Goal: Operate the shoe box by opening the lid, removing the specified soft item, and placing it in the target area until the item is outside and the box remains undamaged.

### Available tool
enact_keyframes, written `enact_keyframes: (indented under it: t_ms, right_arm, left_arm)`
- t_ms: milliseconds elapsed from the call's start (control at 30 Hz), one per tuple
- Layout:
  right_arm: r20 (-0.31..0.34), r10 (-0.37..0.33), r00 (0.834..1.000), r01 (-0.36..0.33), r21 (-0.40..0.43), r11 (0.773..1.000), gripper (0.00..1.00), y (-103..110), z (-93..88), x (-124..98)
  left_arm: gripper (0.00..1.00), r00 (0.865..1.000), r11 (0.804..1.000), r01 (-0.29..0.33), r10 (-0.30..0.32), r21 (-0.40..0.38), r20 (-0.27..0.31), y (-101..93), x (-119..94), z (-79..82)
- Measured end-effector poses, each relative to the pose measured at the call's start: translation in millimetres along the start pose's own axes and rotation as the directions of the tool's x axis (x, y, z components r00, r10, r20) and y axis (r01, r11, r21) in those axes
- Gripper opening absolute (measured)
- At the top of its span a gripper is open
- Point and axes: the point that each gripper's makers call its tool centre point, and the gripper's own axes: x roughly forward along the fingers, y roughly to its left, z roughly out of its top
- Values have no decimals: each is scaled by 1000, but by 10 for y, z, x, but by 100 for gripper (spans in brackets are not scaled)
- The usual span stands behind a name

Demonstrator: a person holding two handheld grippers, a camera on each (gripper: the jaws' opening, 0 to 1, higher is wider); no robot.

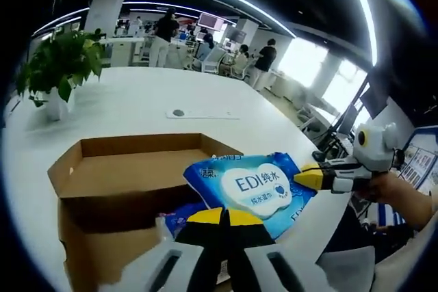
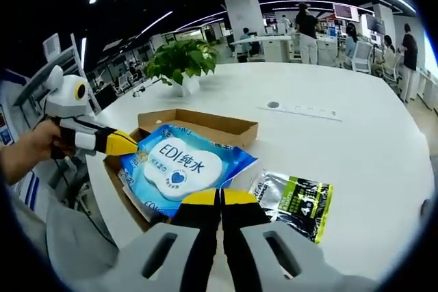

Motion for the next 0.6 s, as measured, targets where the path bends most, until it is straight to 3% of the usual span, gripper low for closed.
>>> enact_keyframes:
  t_ms: [600]
  right_arm:
    - [15, -120, 993, 119, 80, 990, 0, -700, -112, -388]
  left_arm:
    - [0, 995, 994, 102, -101, 31, -9, -660, 547, 76]
